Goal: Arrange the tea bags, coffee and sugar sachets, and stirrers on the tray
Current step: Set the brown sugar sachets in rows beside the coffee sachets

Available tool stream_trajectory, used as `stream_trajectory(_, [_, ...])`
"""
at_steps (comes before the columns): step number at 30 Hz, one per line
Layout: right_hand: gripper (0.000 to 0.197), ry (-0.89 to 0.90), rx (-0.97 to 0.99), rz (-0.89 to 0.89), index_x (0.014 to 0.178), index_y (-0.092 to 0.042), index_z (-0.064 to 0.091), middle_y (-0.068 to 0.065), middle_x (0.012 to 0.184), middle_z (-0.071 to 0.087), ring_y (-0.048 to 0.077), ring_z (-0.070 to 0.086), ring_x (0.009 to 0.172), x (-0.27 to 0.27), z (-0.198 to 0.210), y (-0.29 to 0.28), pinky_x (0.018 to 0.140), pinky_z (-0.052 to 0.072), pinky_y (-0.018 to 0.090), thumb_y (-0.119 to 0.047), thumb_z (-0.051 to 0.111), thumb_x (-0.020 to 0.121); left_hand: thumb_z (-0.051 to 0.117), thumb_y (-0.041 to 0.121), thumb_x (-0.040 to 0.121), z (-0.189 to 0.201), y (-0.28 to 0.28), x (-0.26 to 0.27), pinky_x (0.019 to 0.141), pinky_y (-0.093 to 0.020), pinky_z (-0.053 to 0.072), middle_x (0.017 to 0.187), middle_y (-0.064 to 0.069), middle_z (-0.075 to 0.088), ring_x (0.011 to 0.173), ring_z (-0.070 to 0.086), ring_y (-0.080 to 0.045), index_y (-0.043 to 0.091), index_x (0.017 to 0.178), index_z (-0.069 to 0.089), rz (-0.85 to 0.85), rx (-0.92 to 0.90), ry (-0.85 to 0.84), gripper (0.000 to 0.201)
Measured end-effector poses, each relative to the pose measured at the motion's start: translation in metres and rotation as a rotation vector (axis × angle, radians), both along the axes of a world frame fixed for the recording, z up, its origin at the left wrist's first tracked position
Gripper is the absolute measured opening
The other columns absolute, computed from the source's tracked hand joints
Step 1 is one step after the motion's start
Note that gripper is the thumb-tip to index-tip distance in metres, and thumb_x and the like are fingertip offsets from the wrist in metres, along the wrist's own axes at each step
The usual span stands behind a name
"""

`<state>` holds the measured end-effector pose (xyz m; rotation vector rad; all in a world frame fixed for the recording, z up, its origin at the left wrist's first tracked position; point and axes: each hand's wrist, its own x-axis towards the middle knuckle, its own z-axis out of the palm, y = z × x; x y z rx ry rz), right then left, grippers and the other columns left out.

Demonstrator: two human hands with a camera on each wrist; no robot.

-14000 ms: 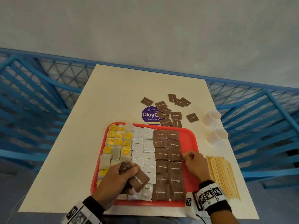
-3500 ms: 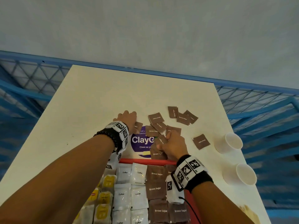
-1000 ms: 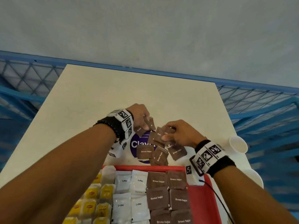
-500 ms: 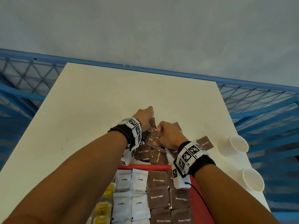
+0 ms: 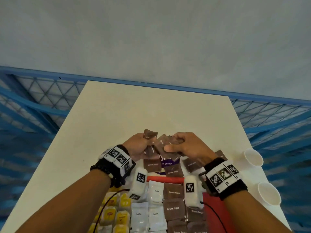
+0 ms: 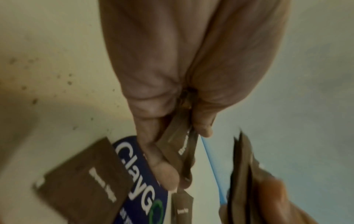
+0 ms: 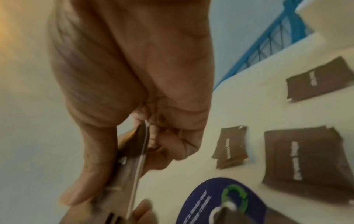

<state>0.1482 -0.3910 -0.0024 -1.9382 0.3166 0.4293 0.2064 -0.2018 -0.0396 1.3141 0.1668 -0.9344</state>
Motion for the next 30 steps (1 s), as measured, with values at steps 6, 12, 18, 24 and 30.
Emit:
stream_trajectory(6, [0.042, -0.036, -0.111, -0.067, 0.086, -0.004, 0.07, -0.001, 0.075, 0.074, 0.008, 0.065, 0.064, 0.003, -0.008, 0.027, 0.058, 0.052, 0.019, -0.03, 0.093, 0.063, 0.029, 0.052, 0.105, -0.007, -0.003, -0.016, 0.08, -0.053, 0.06, 0.124, -0.023, 0.066, 0.108, 0.066, -0.04, 0.005, 0.12, 0.065, 0.039, -0.3, 0.29, 0.061])
stream_trajectory(12, [0.051, -0.095, -0.23, 0.001, 0.089, -0.013, 0.054, -0.006, 0.077, 0.062, 0.004, 0.054, 0.058, 0.016, -0.005, 0.035, 0.041, 0.036, 0.008, -0.023, 0.094, 0.06, 0.07, 0.042, 0.081, -0.003, -0.005, -0.013, 0.081, -0.046, 0.061, 0.098, -0.015, 0.071, 0.1, 0.071, -0.034, 0.009, 0.116, 0.065, -0.018, -0.2, 0.12, 0.049])
stream_trajectory(18, [0.061, 0.045, -0.145, 0.023, 0.108, -0.017, 0.05, -0.001, 0.075, 0.064, 0.01, 0.056, 0.059, 0.02, 0.001, 0.022, 0.054, 0.044, 0.021, -0.044, 0.088, 0.068, 0.067, 0.018, 0.09, 0.003, 0.003, -0.014, 0.064, -0.032, 0.063, 0.103, -0.02, 0.072, 0.084, 0.073, -0.027, 0.001, 0.123, 0.061, -0.084, -0.183, 0.057, 0.037])
stream_trajectory(24, [0.023, 0.127, 0.118, -0.075, 0.09, -0.007, 0.075, 0.001, 0.064, 0.062, 0.009, 0.05, 0.055, 0.021, -0.003, 0.012, 0.054, 0.041, 0.022, -0.031, 0.075, 0.087, 0.07, 0.016, 0.087, 0.006, 0.009, -0.022, 0.054, -0.028, 0.061, 0.113, -0.026, 0.069, 0.08, 0.074, -0.029, 0.006, 0.126, 0.059, -0.235, -0.174, 0.013, 0.043])
stream_trajectory(30, [0.023, -0.007, 0.327, -0.214, 0.092, -0.002, 0.07, -0.001, 0.058, 0.056, 0.007, 0.044, 0.048, 0.005, 0.008, 0.003, 0.047, 0.038, 0.017, -0.023, 0.062, 0.096, 0.061, 0.014, 0.095, -0.002, 0.021, -0.025, 0.064, -0.044, 0.063, 0.114, -0.029, 0.068, 0.089, 0.071, -0.04, 0.012, 0.126, 0.056, -0.11, -0.235, 0.113, 0.032])
